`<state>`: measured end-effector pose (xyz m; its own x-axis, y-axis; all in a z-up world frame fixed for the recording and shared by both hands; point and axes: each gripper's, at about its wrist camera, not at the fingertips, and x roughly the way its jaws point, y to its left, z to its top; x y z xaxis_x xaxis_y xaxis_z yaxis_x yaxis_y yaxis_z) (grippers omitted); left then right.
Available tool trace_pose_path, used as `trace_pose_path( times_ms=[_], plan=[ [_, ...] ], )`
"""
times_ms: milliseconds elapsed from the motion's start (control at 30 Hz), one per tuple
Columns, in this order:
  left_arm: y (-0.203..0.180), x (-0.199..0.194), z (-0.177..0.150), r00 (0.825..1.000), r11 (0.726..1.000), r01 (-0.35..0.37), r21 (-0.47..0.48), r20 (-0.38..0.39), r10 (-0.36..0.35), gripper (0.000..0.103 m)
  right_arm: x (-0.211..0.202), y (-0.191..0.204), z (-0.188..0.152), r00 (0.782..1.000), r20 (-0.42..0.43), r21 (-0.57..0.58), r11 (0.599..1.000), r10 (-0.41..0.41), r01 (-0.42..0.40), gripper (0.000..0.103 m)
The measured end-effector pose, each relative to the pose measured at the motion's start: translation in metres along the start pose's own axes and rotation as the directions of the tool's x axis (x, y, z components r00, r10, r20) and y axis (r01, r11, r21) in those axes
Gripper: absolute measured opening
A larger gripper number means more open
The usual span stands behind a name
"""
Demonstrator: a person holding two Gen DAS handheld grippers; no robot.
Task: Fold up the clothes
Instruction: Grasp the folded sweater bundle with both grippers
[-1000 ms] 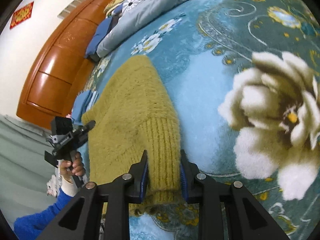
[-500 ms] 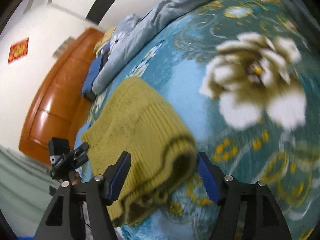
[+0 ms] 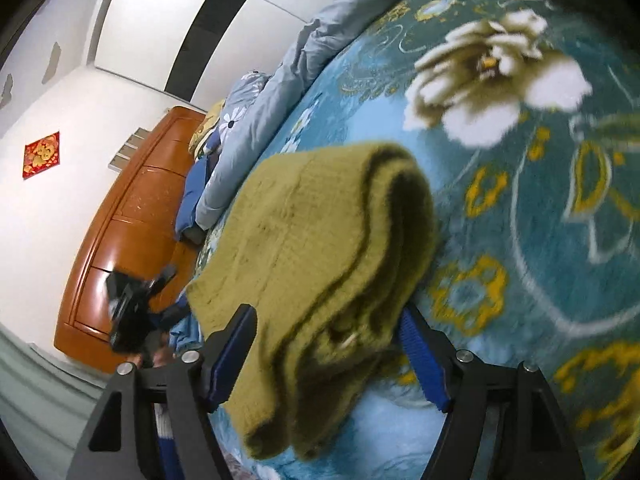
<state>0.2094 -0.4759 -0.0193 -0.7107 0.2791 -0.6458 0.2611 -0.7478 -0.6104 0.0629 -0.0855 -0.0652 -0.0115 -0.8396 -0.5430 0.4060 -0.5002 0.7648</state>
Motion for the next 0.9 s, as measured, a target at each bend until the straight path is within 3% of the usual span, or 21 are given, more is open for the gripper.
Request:
trace_pose_path(
  times_ms=[133, 267, 433, 467, 533, 567, 700, 900],
  plan=[
    [-0.001, 0.051, 0.014, 0.981, 0.999, -0.001, 0.043, -0.195, 0.009, 0.079, 0.004, 0.007, -0.010, 1.000, 0.017, -0.015, 1.000, -0.024, 0.024, 0.076],
    [0.004, 0.077, 0.017, 0.961, 0.999, 0.023, 0.037, -0.275, -0.012, 0.079, 0.002, 0.004, -0.011, 0.999, 0.054, 0.022, 1.000, -0.002, 0.001, 0.077],
    [0.006, 0.078, 0.017, 0.966, 0.996, 0.087, 0.010, -0.246, -0.082, 0.078, -0.001, -0.003, -0.010, 0.995, 0.099, 0.065, 0.997, 0.027, -0.034, 0.074],
    [0.006, 0.076, 0.015, 0.969, 0.996, 0.087, 0.011, -0.233, -0.082, 0.077, -0.001, -0.004, -0.010, 0.994, 0.105, 0.072, 0.997, 0.027, -0.034, 0.065],
    [0.002, 0.076, 0.010, 0.974, 0.996, 0.084, 0.017, -0.214, -0.079, 0.060, 0.000, -0.006, -0.009, 0.994, 0.104, 0.084, 0.996, 0.024, -0.033, 0.052],
    [0.000, 0.076, 0.008, 0.976, 0.997, 0.078, 0.022, -0.204, -0.071, 0.058, 0.000, -0.008, -0.008, 0.995, 0.099, 0.095, 0.995, 0.033, -0.042, 0.049],
    [-0.007, 0.065, -0.002, 0.985, 0.997, 0.071, 0.005, -0.157, -0.070, 0.039, -0.002, -0.013, -0.001, 0.995, 0.081, 0.115, 0.991, 0.063, -0.072, 0.041],
    [-0.026, 0.038, -0.028, 0.992, 0.998, 0.064, -0.008, -0.110, -0.065, 0.032, -0.009, -0.014, 0.024, 0.996, 0.036, 0.085, 0.993, 0.082, -0.084, 0.038]
  ],
)
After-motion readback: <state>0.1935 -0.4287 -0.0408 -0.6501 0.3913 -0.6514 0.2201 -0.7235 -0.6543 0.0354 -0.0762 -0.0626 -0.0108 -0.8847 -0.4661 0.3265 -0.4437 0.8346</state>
